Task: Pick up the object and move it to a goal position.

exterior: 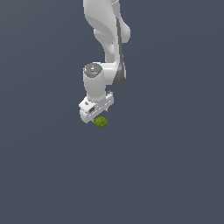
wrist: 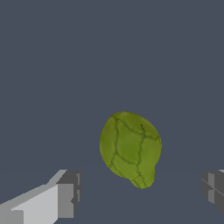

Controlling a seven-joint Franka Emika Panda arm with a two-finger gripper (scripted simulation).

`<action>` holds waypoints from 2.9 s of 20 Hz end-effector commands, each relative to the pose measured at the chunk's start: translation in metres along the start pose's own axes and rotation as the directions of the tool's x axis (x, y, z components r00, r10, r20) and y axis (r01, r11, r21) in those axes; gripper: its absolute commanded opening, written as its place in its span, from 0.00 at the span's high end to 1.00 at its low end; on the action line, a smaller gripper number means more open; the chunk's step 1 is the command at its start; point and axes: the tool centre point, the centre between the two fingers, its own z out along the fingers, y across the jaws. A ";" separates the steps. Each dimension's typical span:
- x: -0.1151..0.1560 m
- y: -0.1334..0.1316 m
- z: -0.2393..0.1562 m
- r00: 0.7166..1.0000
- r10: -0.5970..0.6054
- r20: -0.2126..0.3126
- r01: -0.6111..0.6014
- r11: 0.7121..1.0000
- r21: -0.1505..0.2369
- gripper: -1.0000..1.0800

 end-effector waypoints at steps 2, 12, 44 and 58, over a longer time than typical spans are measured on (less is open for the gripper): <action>0.000 0.000 0.003 1.000 0.000 0.000 0.000 1.000 0.000 0.04; -0.001 -0.001 0.043 1.000 -0.004 0.000 0.004 1.000 0.000 0.04; -0.016 0.020 -0.023 1.000 -0.005 -0.001 0.005 1.000 -0.001 1.00; -0.044 0.061 -0.167 1.000 -0.006 -0.003 0.006 1.000 0.000 1.00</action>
